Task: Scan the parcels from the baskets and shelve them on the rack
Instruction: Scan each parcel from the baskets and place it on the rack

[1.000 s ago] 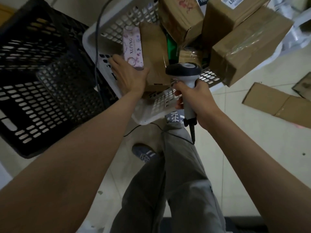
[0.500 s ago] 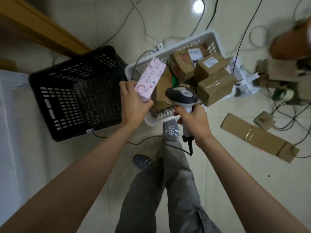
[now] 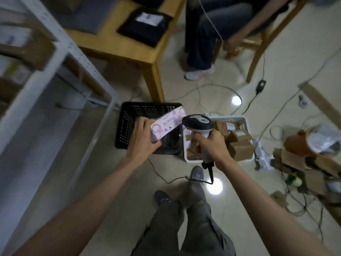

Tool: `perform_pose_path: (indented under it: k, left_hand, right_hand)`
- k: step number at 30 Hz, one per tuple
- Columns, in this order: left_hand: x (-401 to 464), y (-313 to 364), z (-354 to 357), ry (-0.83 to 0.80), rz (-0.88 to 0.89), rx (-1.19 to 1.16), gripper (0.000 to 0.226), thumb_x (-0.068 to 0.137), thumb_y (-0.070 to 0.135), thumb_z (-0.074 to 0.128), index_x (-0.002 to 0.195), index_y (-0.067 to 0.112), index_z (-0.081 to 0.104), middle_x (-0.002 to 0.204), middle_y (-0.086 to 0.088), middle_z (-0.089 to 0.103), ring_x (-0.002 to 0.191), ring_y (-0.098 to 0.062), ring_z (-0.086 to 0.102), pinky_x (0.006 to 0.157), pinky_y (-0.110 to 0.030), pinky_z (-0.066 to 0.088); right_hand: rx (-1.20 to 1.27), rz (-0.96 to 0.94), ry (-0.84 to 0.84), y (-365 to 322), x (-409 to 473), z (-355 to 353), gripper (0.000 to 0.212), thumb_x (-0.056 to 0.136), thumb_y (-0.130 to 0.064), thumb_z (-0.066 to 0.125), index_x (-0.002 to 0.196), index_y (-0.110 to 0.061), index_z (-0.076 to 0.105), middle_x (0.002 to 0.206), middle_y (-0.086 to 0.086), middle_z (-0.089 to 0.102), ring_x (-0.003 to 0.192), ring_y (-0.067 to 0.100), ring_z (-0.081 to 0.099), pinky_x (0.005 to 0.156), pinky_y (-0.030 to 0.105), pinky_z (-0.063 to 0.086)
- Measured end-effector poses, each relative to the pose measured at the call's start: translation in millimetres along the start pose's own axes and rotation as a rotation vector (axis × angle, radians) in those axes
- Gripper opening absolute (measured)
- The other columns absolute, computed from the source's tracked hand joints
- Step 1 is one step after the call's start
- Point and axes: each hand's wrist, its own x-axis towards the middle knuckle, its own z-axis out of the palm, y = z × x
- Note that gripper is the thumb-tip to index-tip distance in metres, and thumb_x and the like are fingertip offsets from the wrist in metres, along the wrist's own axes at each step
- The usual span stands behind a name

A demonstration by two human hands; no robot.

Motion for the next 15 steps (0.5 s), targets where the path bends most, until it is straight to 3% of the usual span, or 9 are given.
perform_pose_path:
  k: [2, 4, 6, 10, 12, 15]
  left_hand:
    - [-20.4, -12.6, -36.7, 0.047, -0.022, -0.004, 0.073, 0.061, 0.013, 0.088, 0.125, 0.012, 0.053, 0.118, -0.004, 0.042, 0.109, -0.026, 0.049, 0.087, -0.041, 0.050]
    - [-44.5, -26.6, -69.1, 0.081, -0.052, 0.007, 0.076, 0.061, 0.011, 0.086, 0.128, 0.015, 0.050, 0.120, -0.002, 0.040, 0.110, -0.027, 0.050, 0.085, -0.045, 0.052]
    - [-70.7, -41.1, -97.2, 0.116, -0.066, 0.040, 0.080, 0.061, 0.008, 0.086, 0.129, 0.021, 0.046, 0.121, 0.001, 0.039, 0.111, -0.024, 0.049, 0.082, -0.042, 0.054]
    - [-119.5, -66.5, -147.6, 0.169, -0.108, 0.153, 0.081, 0.059, 0.005, 0.087, 0.131, 0.018, 0.053, 0.123, 0.000, 0.041, 0.112, -0.024, 0.049, 0.081, -0.039, 0.056]
    - [-142.1, -75.6, -170.7, 0.210, -0.148, 0.221, 0.077, 0.059, 0.005, 0.089, 0.130, 0.013, 0.058, 0.123, -0.001, 0.041, 0.110, -0.023, 0.046, 0.073, -0.039, 0.058]
    - [-172.8, -82.9, -198.2, 0.269, -0.197, 0.338, 0.074, 0.060, 0.002, 0.090, 0.128, 0.009, 0.062, 0.126, -0.004, 0.041, 0.116, -0.025, 0.043, 0.065, -0.036, 0.061]
  right_hand:
    - [-0.018, -0.031, -0.066, -28.3, -18.6, 12.0, 0.017, 0.093, -0.020, 0.070, 0.093, -0.004, 0.069, 0.084, 0.020, 0.075, 0.072, 0.033, 0.073, 0.074, 0.051, 0.061]
    - [-0.028, -0.066, -0.146, -55.1, -33.8, 28.0, 0.026, 0.093, -0.020, 0.070, 0.100, 0.005, 0.067, 0.086, 0.027, 0.073, 0.063, 0.032, 0.068, 0.068, 0.050, 0.060]
    - [-0.067, -0.118, -0.235, -80.5, -45.0, 47.5, 0.025, 0.094, -0.020, 0.070, 0.099, 0.004, 0.067, 0.084, 0.027, 0.072, 0.058, 0.029, 0.066, 0.063, 0.045, 0.058]
    - [-0.190, -0.227, -0.379, -126.7, -54.8, 90.6, 0.022, 0.091, -0.021, 0.070, 0.077, -0.004, 0.068, 0.062, 0.011, 0.072, 0.052, 0.017, 0.068, 0.054, 0.026, 0.053]
    - [-0.188, -0.270, -0.475, -146.7, -56.2, 114.3, 0.025, 0.090, -0.022, 0.071, 0.078, 0.000, 0.069, 0.062, 0.013, 0.071, 0.053, 0.019, 0.068, 0.057, 0.027, 0.052]
    - [-0.201, -0.317, -0.584, -171.1, -57.6, 148.1, 0.021, 0.090, -0.023, 0.073, 0.078, -0.007, 0.071, 0.063, 0.011, 0.072, 0.055, 0.019, 0.068, 0.056, 0.027, 0.055]
